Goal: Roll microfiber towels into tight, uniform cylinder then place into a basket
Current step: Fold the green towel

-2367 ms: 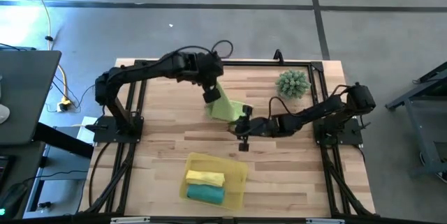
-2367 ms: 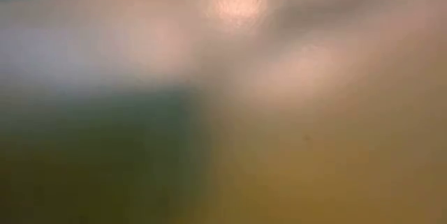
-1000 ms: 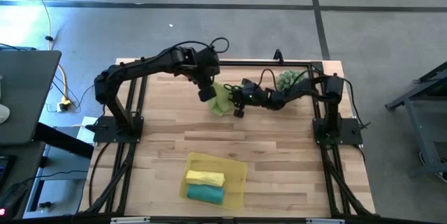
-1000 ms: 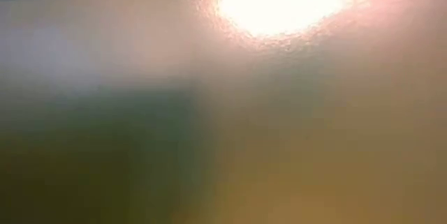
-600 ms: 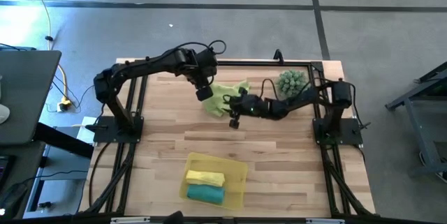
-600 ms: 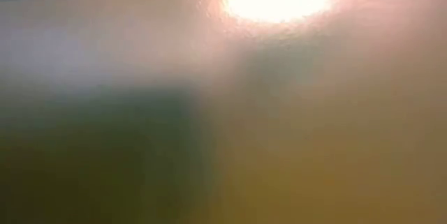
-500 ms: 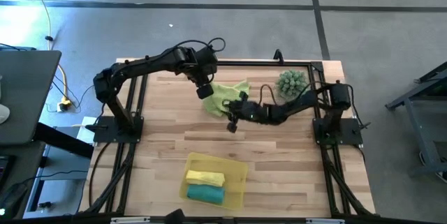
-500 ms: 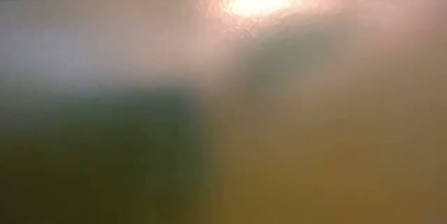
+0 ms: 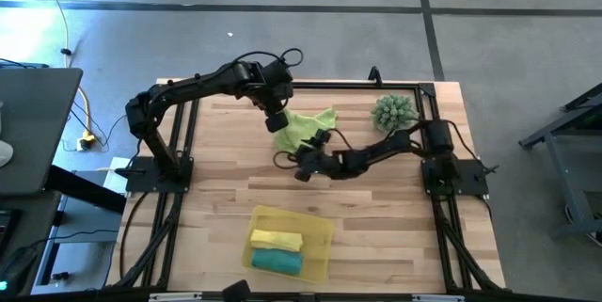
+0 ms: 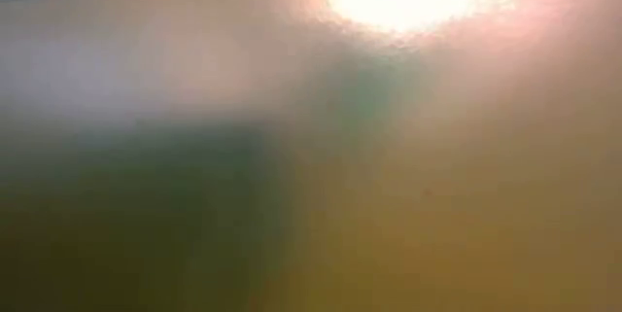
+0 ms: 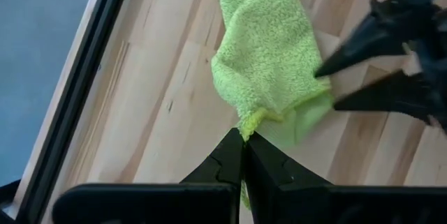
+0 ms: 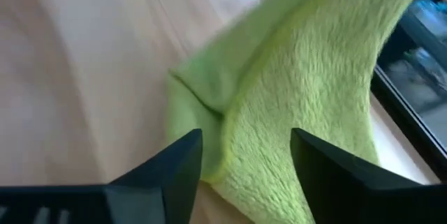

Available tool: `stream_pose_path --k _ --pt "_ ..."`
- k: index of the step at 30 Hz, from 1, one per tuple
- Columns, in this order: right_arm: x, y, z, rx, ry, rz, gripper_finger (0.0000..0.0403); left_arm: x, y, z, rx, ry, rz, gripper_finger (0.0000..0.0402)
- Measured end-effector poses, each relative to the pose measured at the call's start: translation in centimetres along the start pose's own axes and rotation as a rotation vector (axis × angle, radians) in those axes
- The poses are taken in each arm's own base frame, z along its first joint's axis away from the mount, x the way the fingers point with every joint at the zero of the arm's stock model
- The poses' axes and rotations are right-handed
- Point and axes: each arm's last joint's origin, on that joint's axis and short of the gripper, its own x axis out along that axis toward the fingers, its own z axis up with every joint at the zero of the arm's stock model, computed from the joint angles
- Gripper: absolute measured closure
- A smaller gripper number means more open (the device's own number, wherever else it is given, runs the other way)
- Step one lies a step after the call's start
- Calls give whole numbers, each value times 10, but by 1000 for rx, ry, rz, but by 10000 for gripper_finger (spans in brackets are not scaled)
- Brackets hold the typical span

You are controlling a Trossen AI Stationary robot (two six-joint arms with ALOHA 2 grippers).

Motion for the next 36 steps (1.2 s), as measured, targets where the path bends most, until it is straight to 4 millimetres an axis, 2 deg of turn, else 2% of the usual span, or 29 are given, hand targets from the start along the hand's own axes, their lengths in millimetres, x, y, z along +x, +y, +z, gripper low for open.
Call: stream_pose_path --k 3,6,9,14,17,27,31,34,36 --pt "10 2 -1 -18 71 -28 181 0 2 0 8 0 1 401" --pt "15 3 -1 -30 91 -48 182 0 3 0 11 1 3 401" --pt "13 1 -3 -68 104 -124 195 0 5 -1 26 3 6 401" --pt "10 -4 -13 -233 188 -295 226 0 9 -1 20 7 6 401" --pt "7 -7 -19 -294 242 -339 242 0 12 -2 19 12 9 401" --pt "4 -22 -32 -306 402 -284 273 0 18 -7 6 51 10 401" --pt "-6 -36 -28 -325 464 -202 285 0 17 -8 6 64 4 401" --pt "-16 -52 -10 -245 424 -132 290 0 16 -8 7 64 4 401" --pt "-21 -59 -8 -204 413 -56 293 0 16 -8 8 64 4 401"
